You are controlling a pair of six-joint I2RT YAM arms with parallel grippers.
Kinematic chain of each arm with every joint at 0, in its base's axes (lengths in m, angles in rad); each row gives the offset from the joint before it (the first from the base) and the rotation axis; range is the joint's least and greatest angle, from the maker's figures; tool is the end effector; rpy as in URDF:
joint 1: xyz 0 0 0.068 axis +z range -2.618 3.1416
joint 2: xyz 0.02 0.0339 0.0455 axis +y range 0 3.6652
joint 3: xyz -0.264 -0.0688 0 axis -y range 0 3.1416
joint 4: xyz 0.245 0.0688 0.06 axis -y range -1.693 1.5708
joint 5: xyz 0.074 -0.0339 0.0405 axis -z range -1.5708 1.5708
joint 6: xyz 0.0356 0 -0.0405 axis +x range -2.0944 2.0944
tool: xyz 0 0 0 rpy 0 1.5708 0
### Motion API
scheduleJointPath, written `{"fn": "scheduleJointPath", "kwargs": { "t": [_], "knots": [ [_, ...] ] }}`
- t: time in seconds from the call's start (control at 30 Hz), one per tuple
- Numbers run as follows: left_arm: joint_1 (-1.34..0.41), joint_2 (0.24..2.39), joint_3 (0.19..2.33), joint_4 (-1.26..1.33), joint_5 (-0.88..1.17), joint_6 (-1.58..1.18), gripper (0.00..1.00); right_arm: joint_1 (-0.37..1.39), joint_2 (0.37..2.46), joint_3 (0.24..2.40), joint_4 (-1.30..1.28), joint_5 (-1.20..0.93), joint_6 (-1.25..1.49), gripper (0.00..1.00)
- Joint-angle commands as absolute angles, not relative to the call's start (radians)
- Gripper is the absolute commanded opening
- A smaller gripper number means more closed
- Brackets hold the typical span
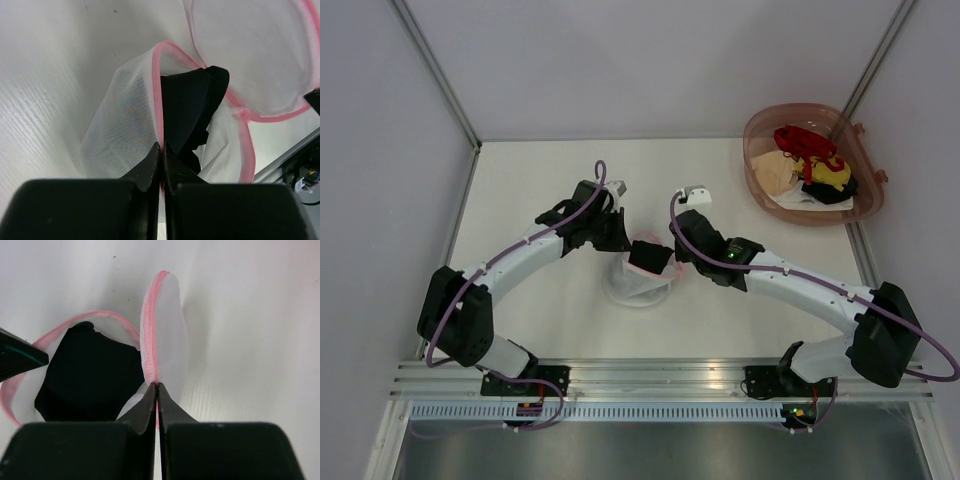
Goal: Unzip the laundry bag and remove the bra
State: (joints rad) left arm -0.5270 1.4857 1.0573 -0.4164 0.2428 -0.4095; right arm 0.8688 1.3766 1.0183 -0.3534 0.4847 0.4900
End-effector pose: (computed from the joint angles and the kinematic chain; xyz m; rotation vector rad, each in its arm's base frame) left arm 0.2700 -0.1670 0.2482 0.2634 2.4980 -0.7033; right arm 0.2060 0.2179 0.2739 -0.1680 2.1882 0.2083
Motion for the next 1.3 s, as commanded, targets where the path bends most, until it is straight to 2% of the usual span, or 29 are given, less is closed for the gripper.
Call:
{"fn": "scheduleJointPath", "kwargs": {
  "t": [0.0, 0.1, 0.3, 0.33, 0.43, 0.47, 0.53, 0.57, 0.6, 0.73, 0.93, 1.27],
  "knots": [
    [-0.538, 1.503, 1.097, -0.42, 0.222, -0.371, 0.02, 0.868, 1.313, 1.003, -0.373, 0.621, 0.575, 0.01],
    [-0.538, 1.476, 1.088, -0.422, 0.206, -0.371, 0.02, 0.858, 1.243, 0.951, -0.498, 0.739, 0.797, 0.01],
    [-0.538, 1.442, 1.063, -0.414, 0.215, -0.383, 0.02, 0.864, 1.172, 0.858, -0.672, 0.804, 0.988, 0.02],
    [-0.54, 1.442, 1.054, -0.414, 0.219, -0.387, 0.02, 0.868, 1.163, 0.853, -0.707, 0.804, 0.992, 0.13],
    [-0.54, 1.43, 1.039, -0.403, 0.232, -0.388, 0.02, 0.905, 1.112, 0.835, -0.64, 0.734, 0.925, 0.29],
    [-0.538, 1.424, 1.034, -0.402, 0.236, -0.391, 0.02, 0.916, 1.089, 0.821, -0.59, 0.694, 0.854, 0.39],
    [-0.538, 1.417, 1.025, -0.399, 0.245, -0.393, 0.02, 0.928, 1.031, 0.764, -0.39, 0.587, 0.772, 0.46],
    [-0.538, 1.416, 1.023, -0.399, 0.253, -0.393, 0.02, 0.928, 1.025, 0.752, -0.336, 0.486, 0.753, 0.6],
    [-0.538, 1.41, 1.017, -0.396, 0.262, -0.393, 0.02, 0.927, 1.038, 0.746, -0.251, 0.427, 0.703, 0.62],
    [-0.541, 1.393, 0.991, -0.385, 0.29, -0.4, 0.02, 0.927, 1.166, 0.794, -0.155, 0.341, 0.647, 0.66],
    [-0.546, 1.373, 0.943, -0.368, 0.313, -0.41, 0.02, 0.881, 1.347, 0.836, 0.023, 0.239, 0.577, 0.63],
    [-0.549, 1.362, 0.907, -0.35, 0.324, -0.419, 0.02, 0.821, 1.515, 0.874, 0.098, 0.195, 0.538, 0.61]
  ]
}}
